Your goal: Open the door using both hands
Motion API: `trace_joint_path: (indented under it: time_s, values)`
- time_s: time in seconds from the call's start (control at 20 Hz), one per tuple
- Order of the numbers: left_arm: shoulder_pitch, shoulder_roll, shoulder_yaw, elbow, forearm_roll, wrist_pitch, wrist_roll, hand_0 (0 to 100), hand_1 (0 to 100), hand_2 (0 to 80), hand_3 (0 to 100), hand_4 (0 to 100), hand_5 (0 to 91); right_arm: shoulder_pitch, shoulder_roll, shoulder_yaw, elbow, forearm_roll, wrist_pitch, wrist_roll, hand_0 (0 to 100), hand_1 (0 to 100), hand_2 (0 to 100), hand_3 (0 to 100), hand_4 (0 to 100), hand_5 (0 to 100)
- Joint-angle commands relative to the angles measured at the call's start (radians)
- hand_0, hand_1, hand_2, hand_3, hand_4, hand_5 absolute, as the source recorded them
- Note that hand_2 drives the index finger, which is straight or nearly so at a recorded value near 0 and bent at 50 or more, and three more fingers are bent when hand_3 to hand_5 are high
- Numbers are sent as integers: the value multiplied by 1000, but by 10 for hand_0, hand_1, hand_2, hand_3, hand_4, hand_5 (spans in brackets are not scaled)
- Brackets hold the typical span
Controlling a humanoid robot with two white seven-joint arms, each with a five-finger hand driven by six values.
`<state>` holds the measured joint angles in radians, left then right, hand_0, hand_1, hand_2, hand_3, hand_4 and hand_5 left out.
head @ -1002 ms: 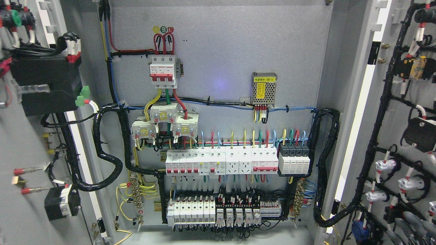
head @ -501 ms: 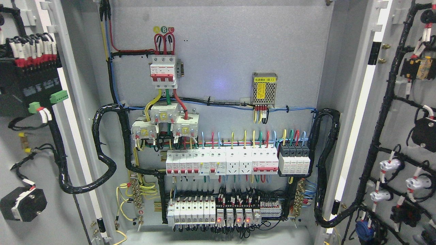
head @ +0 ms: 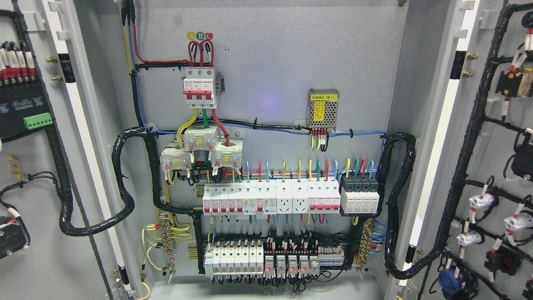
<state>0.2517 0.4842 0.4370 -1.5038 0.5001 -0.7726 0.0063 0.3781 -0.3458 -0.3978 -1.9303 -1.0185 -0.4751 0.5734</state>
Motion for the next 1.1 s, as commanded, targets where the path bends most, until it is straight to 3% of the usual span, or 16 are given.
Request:
trace_joint_path:
  time_s: [0.0,0.4,0.75,0.9,1.05]
  values:
    - [-152,243,-36,419,17,-945,-5,0,0,0,0,0,0,44,-1,-42,8,-15,-4,0,0,0,0,0,0,0]
    - [-118,219,-141,237,12,-947,-3,0,0,0,0,0,0,64,-4,-49,7,-55,-4,0,0,0,0,0,0,0]
    - [159,90,-141,-238,2,-953,-8,0,0,0,0,0,0,93,-13,-13,-41,-52,-5,8,0,0,0,0,0,0]
    - [257,-19,-116,-415,-121,-955,-9,0,0,0,0,0,0,127,-15,39,-108,-51,-7,11,0,0,0,0,0,0]
    - [270,-158,-161,-449,-353,-955,-9,0,0,0,0,0,0,137,-16,132,-156,-40,-7,11,0,0,0,0,0,0]
